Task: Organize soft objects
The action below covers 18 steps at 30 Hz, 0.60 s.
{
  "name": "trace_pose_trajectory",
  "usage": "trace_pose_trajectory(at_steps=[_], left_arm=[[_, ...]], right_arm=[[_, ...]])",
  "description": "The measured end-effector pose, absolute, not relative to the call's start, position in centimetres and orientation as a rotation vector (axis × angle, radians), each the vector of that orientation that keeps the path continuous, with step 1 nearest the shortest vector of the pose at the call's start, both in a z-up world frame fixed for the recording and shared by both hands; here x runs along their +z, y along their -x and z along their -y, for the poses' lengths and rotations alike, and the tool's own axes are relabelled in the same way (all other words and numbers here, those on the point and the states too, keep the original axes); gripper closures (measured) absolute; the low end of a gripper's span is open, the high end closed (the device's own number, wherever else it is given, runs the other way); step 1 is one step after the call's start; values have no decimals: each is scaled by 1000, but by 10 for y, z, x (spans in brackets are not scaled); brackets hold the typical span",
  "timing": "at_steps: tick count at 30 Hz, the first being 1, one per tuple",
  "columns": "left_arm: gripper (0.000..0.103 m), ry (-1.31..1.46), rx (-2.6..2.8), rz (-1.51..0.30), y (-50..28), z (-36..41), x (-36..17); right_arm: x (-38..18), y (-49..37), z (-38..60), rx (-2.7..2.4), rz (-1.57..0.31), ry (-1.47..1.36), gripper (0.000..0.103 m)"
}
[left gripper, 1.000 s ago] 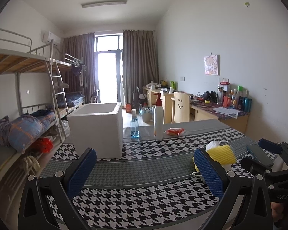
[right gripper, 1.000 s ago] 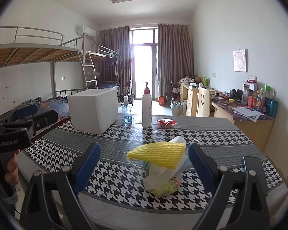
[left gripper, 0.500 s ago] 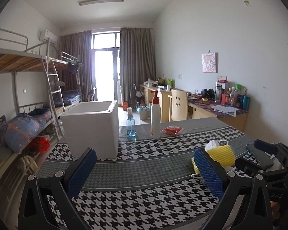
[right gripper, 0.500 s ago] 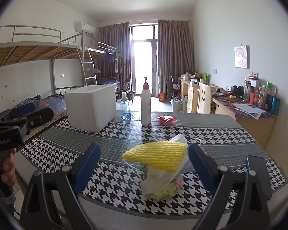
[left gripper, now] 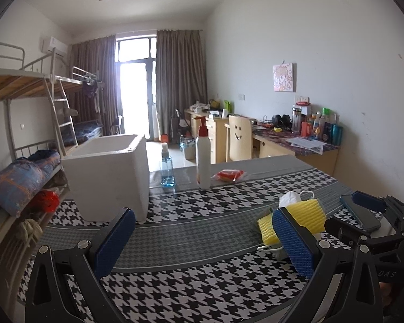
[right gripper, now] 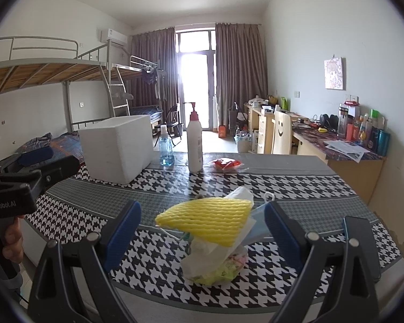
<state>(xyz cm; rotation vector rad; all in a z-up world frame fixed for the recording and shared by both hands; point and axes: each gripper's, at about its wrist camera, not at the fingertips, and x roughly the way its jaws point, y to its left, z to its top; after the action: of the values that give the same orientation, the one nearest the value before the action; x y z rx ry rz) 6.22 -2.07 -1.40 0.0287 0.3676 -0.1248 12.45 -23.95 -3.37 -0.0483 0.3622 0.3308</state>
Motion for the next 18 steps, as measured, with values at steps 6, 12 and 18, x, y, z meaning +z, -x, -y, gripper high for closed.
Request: trace_pose_trajectory(at_steps=[6, 12, 18], left_arm=[[1, -34, -148, -389, -74, 26, -17], [1, -28, -169, -419, -86, 29, -23], [1, -34, -184, -436, -95, 34, -28]], right_arm=[[-37, -130, 242, 318, -385, 45, 8], [-42, -137, 246, 317, -413, 34, 8], [-50, -149, 248, 323, -464, 12, 8]])
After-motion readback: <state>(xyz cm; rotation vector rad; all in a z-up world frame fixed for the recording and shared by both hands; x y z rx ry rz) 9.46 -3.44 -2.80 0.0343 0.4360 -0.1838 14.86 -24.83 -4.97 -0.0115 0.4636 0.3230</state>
